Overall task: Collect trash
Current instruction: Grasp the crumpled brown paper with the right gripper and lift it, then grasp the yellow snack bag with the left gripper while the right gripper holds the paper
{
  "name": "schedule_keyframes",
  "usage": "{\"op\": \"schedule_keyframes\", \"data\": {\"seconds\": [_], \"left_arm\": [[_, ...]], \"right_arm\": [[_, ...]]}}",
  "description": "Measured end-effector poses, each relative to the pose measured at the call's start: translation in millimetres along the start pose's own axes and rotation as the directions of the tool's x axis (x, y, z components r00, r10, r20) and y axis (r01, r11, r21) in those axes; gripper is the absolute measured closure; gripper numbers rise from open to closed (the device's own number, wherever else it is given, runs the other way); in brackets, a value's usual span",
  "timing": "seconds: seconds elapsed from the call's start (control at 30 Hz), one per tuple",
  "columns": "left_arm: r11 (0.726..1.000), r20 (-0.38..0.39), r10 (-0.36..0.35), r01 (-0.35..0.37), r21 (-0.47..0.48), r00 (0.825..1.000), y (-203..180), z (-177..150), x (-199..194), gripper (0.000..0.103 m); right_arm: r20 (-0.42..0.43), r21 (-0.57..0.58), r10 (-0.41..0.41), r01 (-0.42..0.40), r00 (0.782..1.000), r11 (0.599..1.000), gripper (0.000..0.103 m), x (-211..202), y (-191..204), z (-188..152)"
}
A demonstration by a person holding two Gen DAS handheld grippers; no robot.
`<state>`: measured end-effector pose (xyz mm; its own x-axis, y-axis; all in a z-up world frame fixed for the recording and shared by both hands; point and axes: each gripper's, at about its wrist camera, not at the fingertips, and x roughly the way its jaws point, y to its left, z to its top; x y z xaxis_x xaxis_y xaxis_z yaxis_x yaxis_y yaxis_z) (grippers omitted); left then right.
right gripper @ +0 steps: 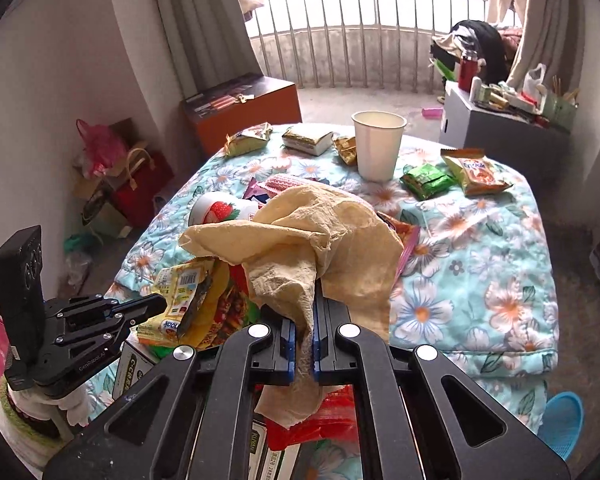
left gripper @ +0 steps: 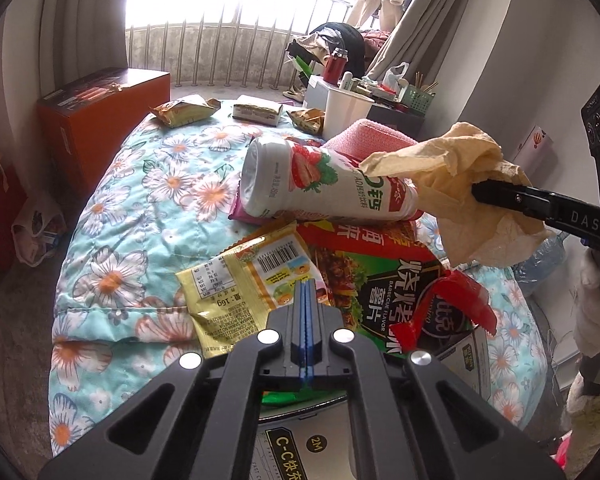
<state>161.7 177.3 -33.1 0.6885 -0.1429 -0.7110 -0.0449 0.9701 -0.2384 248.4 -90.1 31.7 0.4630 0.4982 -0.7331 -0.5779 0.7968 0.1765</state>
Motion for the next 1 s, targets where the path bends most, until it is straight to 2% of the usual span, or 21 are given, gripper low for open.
{"op": "schedule_keyframes", "data": {"seconds": [0.13,0.23,0.27,0.3,0.33,0.37,0.47,0.57,0.67,0.73,0.8,0.83,0.9,0.97,1.0], "left_arm": [[1.000,0.047,-0.017,0.018,-0.017,0.999,5,6,-16,0.103],[0.997,0.032,-0.061,0.063,-0.053,0.998,13,9,-21,0.101],[0.995,0.017,-0.080,0.081,-0.060,0.997,15,9,-20,0.095],[0.994,0.003,-0.089,0.089,-0.067,0.996,16,8,-19,0.073],[0.994,-0.017,-0.087,0.086,-0.068,0.996,15,7,-16,0.046],[0.996,-0.037,-0.080,0.078,-0.053,0.996,12,5,-12,0.037],[0.999,-0.099,-0.053,0.054,0.007,0.994,2,1,8,0.032],[0.999,-0.201,-0.010,0.018,0.035,0.980,-1,0,40,0.032],[0.994,-0.213,0.058,-0.037,0.100,0.975,-5,0,53,0.032],[0.993,-0.211,0.064,-0.041,0.111,0.975,-4,0,54,0.032],[0.992,-0.208,0.070,-0.047,0.114,0.976,-2,1,54,0.039],[0.991,-0.205,0.080,-0.056,0.118,0.976,-1,0,54,0.046],[0.994,-0.208,0.057,-0.037,0.100,0.976,5,2,54,0.054],[0.996,-0.203,0.045,-0.029,0.079,0.978,10,4,52,0.076],[0.997,-0.200,0.041,-0.027,0.072,0.979,12,4,51,0.080]], "right_arm": [[0.047,0.040,0.025,-0.027,0.999,0.999,0.099,-16,-7,2],[0.075,0.070,0.043,-0.048,0.996,0.996,0.099,-27,-12,3],[0.082,0.080,0.050,-0.056,0.995,0.995,0.099,-30,-14,3],[0.088,0.091,0.057,-0.065,0.995,0.994,0.099,-33,-15,2],[0.092,0.101,0.063,-0.072,0.994,0.992,0.099,-35,-17,1],[0.094,0.109,0.068,-0.078,0.993,0.991,0.099,-36,-18,0],[0.089,0.132,0.070,-0.081,0.994,0.988,0.099,-34,-22,-6],[0.075,0.152,0.075,-0.086,0.994,0.985,0.099,-31,-25,-11],[0.073,0.162,0.075,-0.086,0.995,0.983,0.099,-33,-27,-14],[0.073,0.167,0.076,-0.087,0.994,0.982,0.099,-34,-29,-17],[0.071,0.173,0.075,-0.086,0.995,0.981,0.099,-34,-31,-19],[0.070,0.177,0.075,-0.086,0.995,0.980,0.099,-34,-32,-20],[0.070,0.187,0.080,-0.092,0.994,0.978,0.099,-34,-34,-20],[0.074,0.194,0.082,-0.095,0.994,0.976,0.099,-35,-35,-20],[0.075,0.195,0.083,-0.096,0.994,0.976,0.099,-35,-36,-20]]}}
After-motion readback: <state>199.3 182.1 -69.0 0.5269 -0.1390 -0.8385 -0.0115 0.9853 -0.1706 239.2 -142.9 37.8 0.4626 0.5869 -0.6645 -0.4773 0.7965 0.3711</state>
